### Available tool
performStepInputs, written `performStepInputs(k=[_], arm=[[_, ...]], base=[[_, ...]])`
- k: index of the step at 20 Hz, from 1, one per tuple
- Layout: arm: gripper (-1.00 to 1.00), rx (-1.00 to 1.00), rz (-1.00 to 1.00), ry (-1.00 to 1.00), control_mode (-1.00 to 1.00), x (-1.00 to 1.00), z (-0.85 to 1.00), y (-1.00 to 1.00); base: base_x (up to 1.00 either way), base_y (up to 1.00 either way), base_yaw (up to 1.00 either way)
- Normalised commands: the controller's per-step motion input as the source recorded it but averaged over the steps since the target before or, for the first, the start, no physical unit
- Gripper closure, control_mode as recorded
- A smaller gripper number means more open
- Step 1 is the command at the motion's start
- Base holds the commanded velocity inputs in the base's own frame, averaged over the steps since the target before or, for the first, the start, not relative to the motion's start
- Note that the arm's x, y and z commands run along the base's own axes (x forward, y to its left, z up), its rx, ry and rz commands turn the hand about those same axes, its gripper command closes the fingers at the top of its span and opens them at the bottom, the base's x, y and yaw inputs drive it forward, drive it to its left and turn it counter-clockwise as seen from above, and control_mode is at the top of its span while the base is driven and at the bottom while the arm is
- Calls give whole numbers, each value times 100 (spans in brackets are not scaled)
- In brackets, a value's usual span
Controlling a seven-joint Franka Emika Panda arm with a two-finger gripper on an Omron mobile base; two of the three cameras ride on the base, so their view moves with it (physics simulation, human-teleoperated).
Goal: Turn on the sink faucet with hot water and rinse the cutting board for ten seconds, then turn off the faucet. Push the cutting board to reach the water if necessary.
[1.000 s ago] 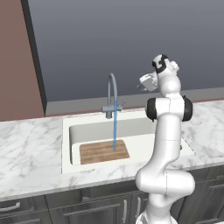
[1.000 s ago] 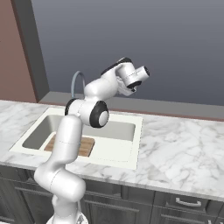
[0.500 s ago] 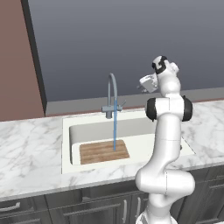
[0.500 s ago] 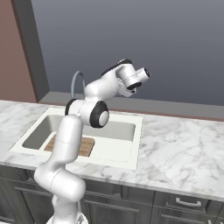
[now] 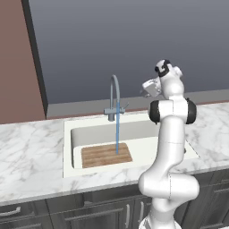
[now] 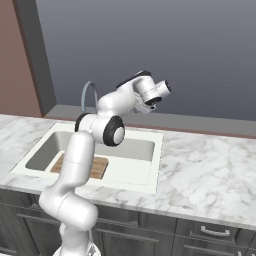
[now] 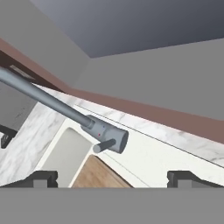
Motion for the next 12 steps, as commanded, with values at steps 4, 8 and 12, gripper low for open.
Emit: performStepInputs(k=[4, 8, 12], arm=[[-100, 0, 0, 0, -100, 0, -20, 0], [-100, 0, 0, 0, -100, 0, -23, 1], [-100, 0, 0, 0, -100, 0, -15, 1]], base=[[0, 0, 0], [0, 0, 0], [0, 0, 0]])
